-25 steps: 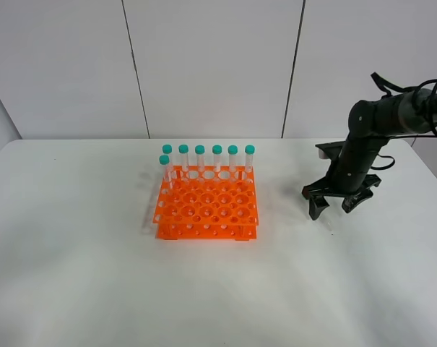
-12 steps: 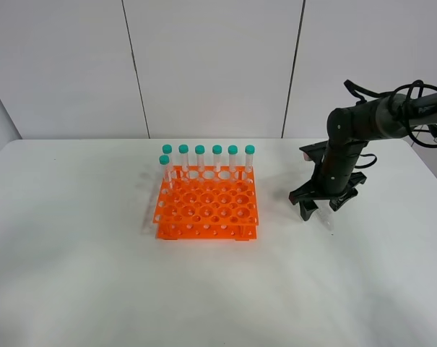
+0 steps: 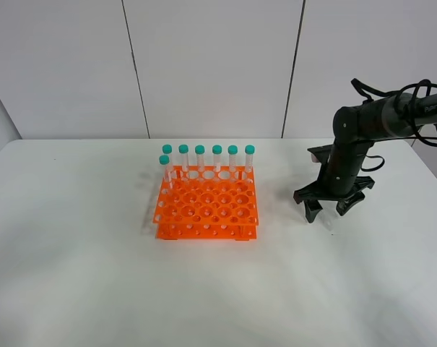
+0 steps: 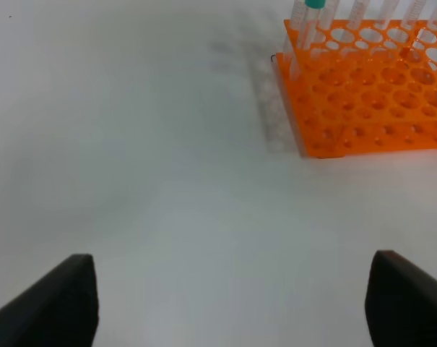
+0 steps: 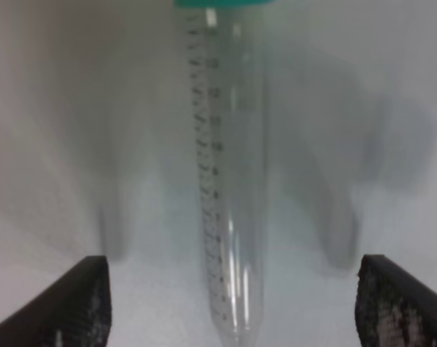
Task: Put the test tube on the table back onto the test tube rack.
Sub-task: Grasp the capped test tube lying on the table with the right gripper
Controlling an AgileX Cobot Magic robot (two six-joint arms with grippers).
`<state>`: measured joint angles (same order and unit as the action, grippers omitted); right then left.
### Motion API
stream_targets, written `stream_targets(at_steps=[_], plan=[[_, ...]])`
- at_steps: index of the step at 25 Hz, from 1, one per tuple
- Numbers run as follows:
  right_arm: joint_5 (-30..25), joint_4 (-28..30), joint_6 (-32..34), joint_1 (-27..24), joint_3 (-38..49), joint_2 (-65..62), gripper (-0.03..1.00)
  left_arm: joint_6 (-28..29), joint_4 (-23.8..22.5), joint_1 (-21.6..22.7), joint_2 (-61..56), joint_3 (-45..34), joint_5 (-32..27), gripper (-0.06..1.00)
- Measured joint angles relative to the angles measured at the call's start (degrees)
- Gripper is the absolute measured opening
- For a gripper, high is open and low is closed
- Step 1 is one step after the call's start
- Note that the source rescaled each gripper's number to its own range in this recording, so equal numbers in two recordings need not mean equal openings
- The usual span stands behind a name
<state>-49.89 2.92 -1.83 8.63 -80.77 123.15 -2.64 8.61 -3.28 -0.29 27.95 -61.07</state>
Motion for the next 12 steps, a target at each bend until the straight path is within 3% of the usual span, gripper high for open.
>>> stream_targets(at_steps=[12], plan=[[-0.13,-1.21,-1.07,0.0,0.0,0.0,0.87,0.0,0.0,0.0,0.0,0.0,0.0,0.76]])
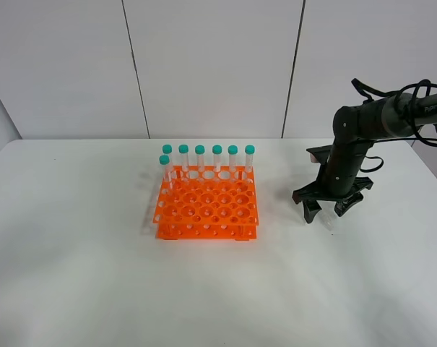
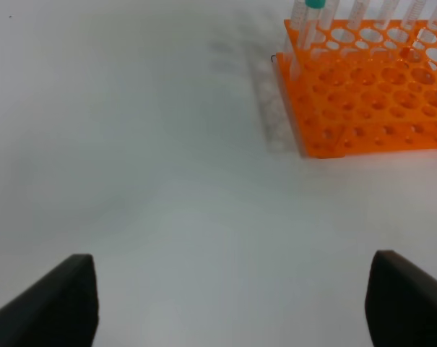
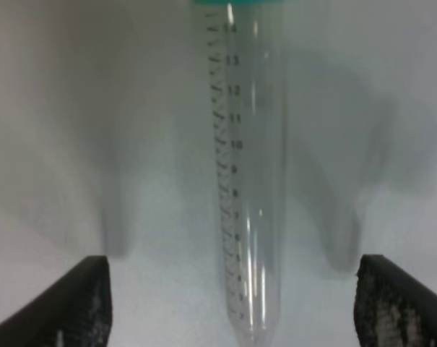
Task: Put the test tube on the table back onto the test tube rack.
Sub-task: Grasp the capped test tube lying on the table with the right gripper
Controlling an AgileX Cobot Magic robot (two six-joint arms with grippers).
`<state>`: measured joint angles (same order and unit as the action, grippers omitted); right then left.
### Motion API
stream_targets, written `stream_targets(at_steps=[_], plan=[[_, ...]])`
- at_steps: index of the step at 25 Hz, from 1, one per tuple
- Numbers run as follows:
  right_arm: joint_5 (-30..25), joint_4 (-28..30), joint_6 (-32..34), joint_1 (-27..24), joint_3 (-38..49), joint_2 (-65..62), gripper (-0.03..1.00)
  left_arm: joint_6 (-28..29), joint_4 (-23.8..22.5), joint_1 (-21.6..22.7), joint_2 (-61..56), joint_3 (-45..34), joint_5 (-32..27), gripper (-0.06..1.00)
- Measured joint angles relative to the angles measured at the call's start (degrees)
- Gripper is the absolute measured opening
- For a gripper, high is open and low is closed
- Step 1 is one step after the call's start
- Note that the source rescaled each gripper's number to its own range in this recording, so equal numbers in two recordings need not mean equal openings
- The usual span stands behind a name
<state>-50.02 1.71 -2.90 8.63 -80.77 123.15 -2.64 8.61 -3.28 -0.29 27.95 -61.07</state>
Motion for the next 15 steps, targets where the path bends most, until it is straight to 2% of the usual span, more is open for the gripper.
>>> stream_targets(at_steps=[5,9,15], plan=[[-0.82,-0.35,0.0,0.0,0.0,0.0,0.85,0.0,0.0,0.0,0.0,0.0,0.0,0.76],[-1.25,-0.4,0.0,-0.31,0.0,0.0,0.77,0.0,0.0,0.0,0.0,0.0,0.0,0.76],[-1.63,-0.4,-0.23,-0.93,0.0,1.47,0.76,0.0,0.0,0.0,0.0,0.0,0.0,0.76]])
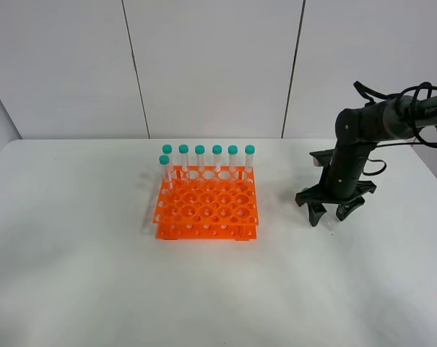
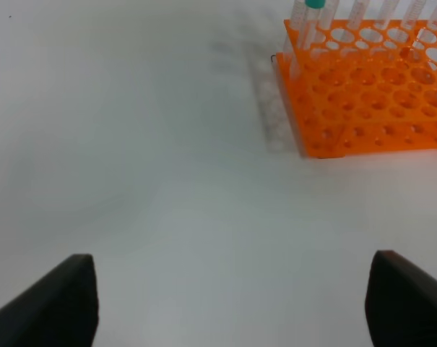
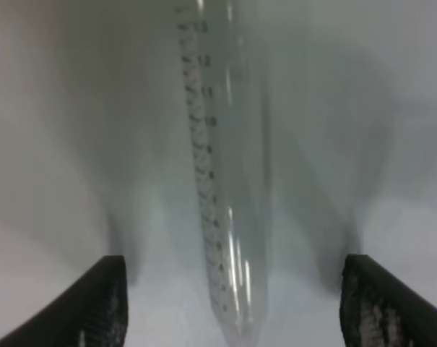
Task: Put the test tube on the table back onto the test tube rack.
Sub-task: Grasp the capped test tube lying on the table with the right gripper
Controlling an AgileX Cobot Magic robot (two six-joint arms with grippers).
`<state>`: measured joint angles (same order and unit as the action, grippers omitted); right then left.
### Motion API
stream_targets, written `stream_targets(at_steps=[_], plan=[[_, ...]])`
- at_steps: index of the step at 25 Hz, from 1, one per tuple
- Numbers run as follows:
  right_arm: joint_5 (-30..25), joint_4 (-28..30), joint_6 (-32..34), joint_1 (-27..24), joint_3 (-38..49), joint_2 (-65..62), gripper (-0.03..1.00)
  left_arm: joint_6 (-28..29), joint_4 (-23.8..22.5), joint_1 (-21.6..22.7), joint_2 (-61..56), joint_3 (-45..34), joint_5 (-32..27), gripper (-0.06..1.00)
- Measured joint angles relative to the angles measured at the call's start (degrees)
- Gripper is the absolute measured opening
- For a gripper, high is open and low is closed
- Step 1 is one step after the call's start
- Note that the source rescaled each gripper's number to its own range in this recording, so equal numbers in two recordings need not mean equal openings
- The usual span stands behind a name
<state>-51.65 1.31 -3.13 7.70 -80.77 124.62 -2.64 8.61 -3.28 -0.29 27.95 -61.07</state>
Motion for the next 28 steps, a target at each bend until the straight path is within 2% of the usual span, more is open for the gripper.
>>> stream_targets(at_steps=[3,5,7,9,17,23,28], plan=[[-0.34,-0.22,-0.44,0.0,0.0,0.44,0.76,0.0,0.0,0.0,0.0,0.0,0.0,0.76],[-0.34,-0.22,-0.48,0.0,-0.06,0.46,0.68,0.0,0.0,0.0,0.0,0.0,0.0,0.76],[-0.15,-0.17,-0.63,0.0,-0.1,0.5,0.42,0.0,0.0,0.0,0.0,0.0,0.0,0.76],[0.1,-0.17,-0.68,0.0,-0.1,0.57,0.0,0.0,0.0,0.0,0.0,0.0,0.0,0.76],[0.12,-0.43,-0.9,0.0,-0.4,0.57,0.01,0.0,0.0,0.0,0.0,0.0,0.0,0.76],[-4.26,-0.5,-3.18,0.0,-3.96,-0.38,0.01,0.0,0.0,0.0,0.0,0.0,0.0,0.76],[-5.23,-0.59,-5.75,0.0,-6.86,-6.35,0.01,0.0,0.0,0.0,0.0,0.0,0.0,0.76]])
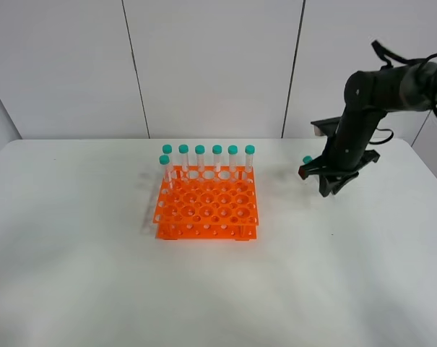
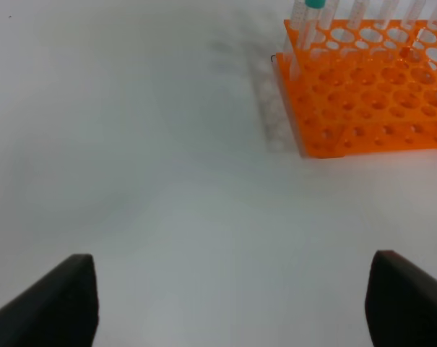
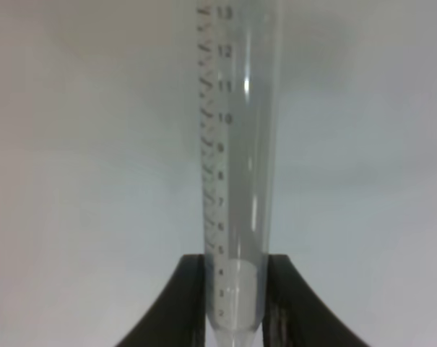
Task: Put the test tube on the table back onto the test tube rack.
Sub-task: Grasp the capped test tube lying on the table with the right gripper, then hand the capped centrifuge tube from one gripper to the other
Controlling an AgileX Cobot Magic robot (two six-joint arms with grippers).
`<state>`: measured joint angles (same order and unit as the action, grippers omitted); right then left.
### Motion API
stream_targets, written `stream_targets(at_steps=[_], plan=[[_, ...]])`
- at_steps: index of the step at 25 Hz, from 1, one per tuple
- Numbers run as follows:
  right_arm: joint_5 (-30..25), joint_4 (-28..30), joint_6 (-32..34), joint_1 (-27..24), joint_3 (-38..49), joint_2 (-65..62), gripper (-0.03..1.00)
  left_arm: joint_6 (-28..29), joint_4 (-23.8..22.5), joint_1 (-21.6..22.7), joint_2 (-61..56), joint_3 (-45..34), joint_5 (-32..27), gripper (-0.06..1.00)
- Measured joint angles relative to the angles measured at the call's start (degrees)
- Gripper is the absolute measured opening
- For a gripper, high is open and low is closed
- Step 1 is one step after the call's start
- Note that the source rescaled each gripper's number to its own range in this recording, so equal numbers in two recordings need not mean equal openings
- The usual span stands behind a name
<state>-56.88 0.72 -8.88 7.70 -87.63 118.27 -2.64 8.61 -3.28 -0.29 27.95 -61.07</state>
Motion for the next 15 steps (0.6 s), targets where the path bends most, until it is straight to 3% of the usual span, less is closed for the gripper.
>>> stream_targets(at_steps=[4,10,15], plan=[[2.52,-1.37,-3.83,1.0,-0.22,-5.22,0.01,0.0,0.0,0.0,0.0,0.0,0.0,0.76],[15.53,-5.7,-6.48,3.89,3.34,-12.32,0.01,0.0,0.0,0.0,0.0,0.0,0.0,0.76],[24.34,-7.25,-10.69,9.62,10.27,-16.51,0.01,0.0,0.0,0.0,0.0,0.0,0.0,0.76]])
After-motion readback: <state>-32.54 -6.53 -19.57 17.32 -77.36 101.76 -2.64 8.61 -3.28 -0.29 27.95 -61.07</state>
